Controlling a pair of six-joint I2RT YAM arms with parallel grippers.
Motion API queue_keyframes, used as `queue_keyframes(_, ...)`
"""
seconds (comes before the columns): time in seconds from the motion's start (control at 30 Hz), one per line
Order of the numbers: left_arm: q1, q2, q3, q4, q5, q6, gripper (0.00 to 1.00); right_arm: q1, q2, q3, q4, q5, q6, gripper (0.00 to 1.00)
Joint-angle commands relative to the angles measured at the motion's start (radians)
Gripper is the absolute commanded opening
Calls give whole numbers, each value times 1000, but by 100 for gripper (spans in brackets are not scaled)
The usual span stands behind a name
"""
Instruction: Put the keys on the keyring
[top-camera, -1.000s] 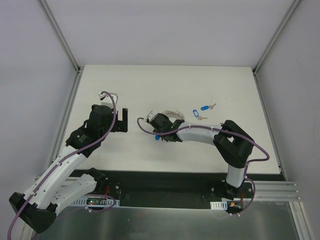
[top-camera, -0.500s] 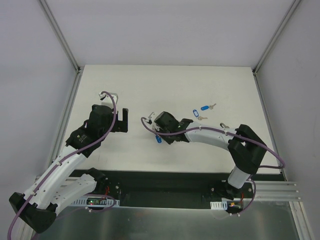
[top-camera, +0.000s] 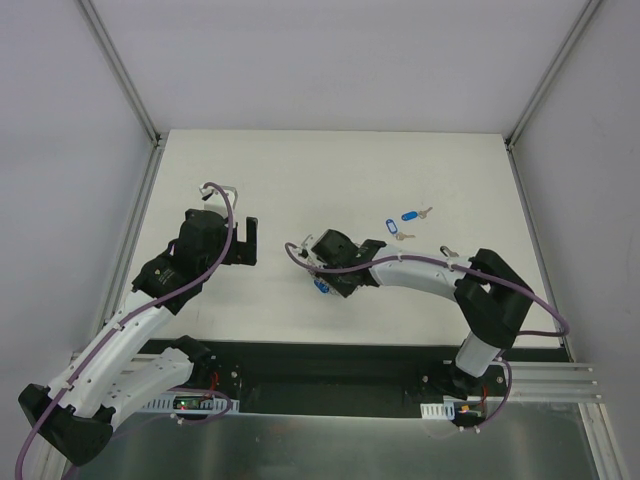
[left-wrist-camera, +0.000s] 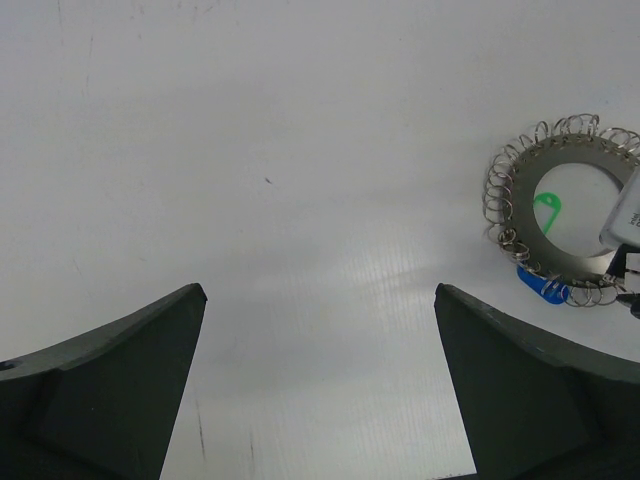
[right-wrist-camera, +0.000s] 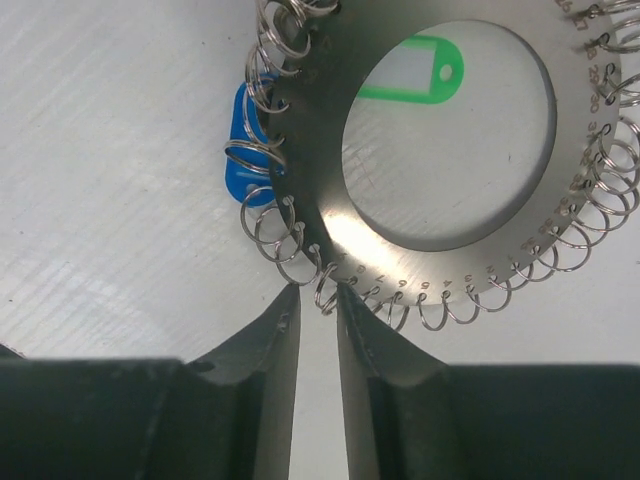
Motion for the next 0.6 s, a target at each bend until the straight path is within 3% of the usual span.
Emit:
queue_keyframes(0.0, 13, -2, -9, 26, -4, 13, 99, 20, -39, 42, -25, 21, 39, 26)
queue_keyframes(0.27, 13, -4, -10, 26, -4, 12, 99, 23, -64, 54, -14, 23, 133, 25)
queue_keyframes(0.4, 14, -7, -9, 26, -7, 13, 99, 6, -78, 31, 18, 18, 248, 19)
queue_keyframes(0.57, 13, -10, -9, 24, -7, 13, 99, -26, -112, -35, 76, 38, 424, 20)
